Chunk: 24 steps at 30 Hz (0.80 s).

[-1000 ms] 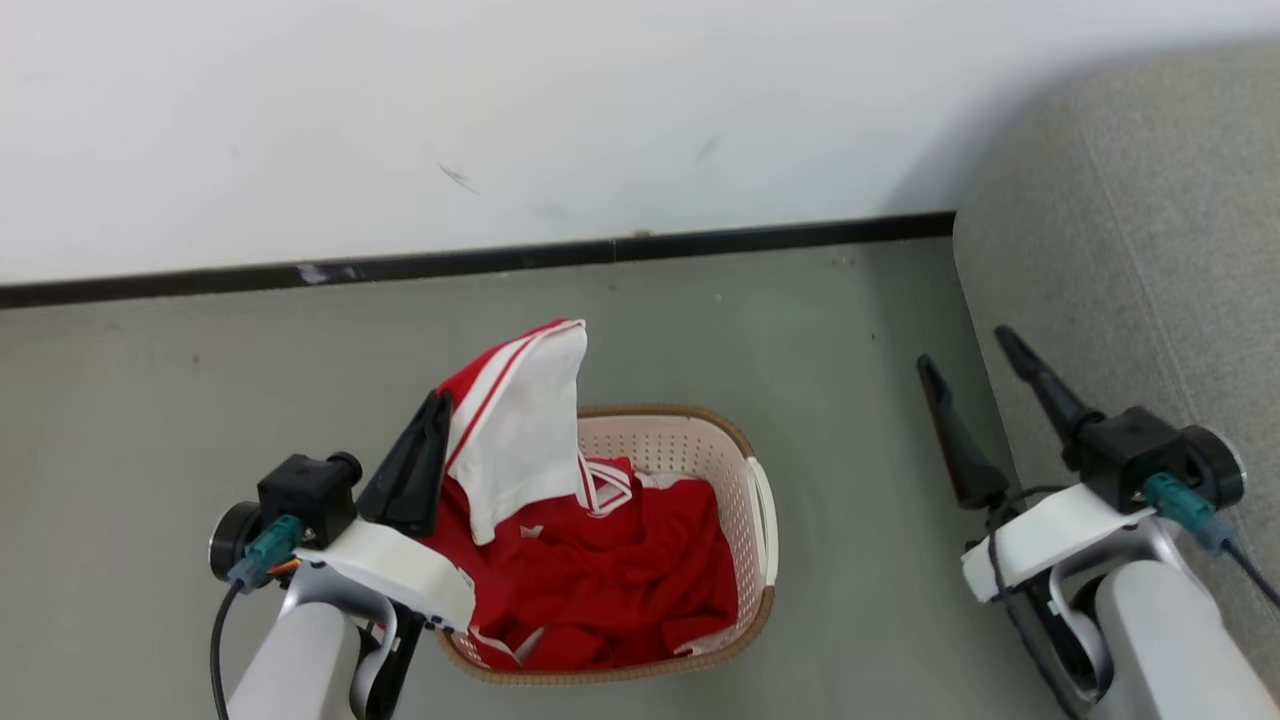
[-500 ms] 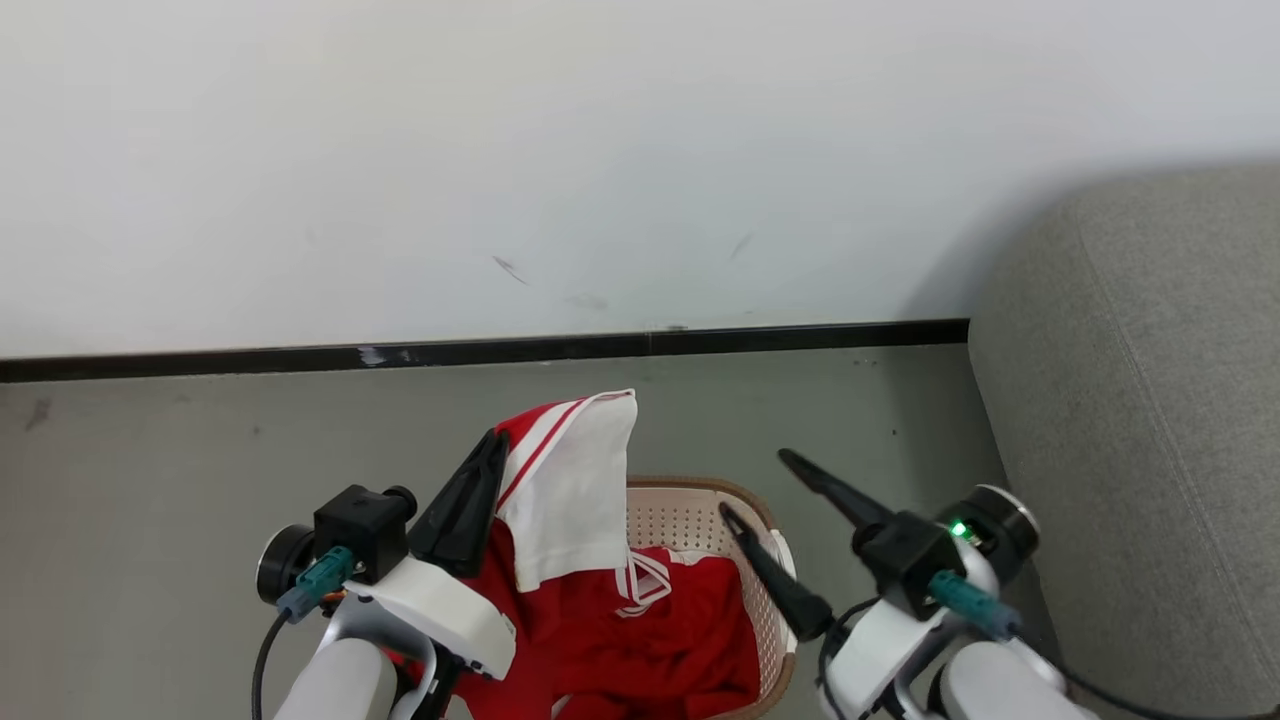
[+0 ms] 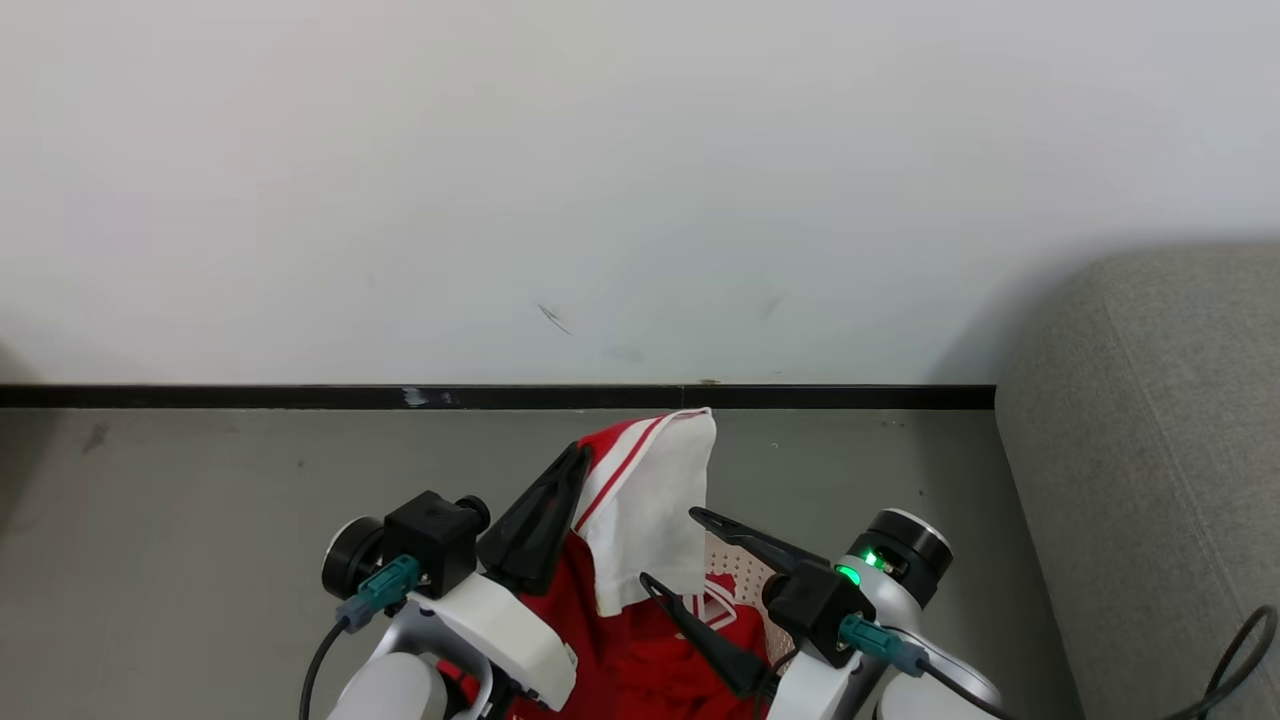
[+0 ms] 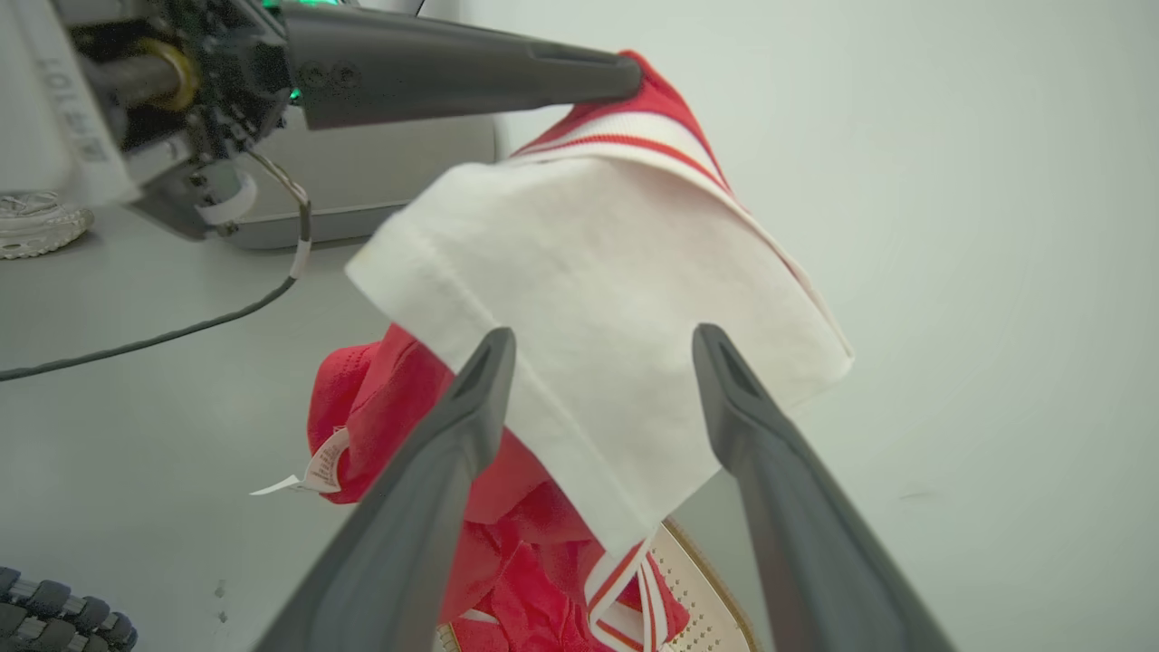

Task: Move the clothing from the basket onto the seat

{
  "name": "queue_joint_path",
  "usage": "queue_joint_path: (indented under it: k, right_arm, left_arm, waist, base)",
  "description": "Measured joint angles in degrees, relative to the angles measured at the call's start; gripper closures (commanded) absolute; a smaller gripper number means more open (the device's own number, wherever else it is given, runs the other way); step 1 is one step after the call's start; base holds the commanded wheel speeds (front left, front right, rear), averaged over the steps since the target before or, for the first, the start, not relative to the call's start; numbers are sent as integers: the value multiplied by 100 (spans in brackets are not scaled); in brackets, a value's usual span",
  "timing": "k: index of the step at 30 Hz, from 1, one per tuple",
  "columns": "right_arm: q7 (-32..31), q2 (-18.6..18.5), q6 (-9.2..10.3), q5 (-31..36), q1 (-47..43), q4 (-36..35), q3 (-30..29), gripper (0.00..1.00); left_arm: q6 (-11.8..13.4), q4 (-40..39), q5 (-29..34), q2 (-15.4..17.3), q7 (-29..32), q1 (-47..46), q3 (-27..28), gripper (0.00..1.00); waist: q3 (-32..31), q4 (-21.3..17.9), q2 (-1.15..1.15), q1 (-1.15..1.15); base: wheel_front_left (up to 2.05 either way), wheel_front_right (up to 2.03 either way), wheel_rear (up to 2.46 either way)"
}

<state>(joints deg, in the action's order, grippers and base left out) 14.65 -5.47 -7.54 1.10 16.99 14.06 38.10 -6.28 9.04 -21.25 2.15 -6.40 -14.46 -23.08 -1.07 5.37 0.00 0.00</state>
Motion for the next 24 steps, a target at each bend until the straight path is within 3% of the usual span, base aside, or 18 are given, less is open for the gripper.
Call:
queue_joint_path:
  k: [19,20,23,24]
  right_arm:
    - [0,13,0,-170,141,198,151,2]
    - [0,14,0,-179,141,202,148,37]
    - [0,18,0,-210,141,219,147,100]
    - [0,20,0,-218,141,232,147,100]
  left_arm:
    - [1,-1084,-502,49,602,255,-904,100]
    - [1,-1136,-543,53,639,266,-938,100]
    - [9,-1229,-595,54,677,304,-980,100]
    - [11,-1256,-600,56,709,321,-992,100]
  waist:
    - [-261,229,0,0]
    - [-268,233,0,0]
    - [-281,240,0,0]
    - [-287,243,0,0]
  base:
    - [0,0,0]
    - [0,0,0]
    - [0,0,0]
    - [0,0,0]
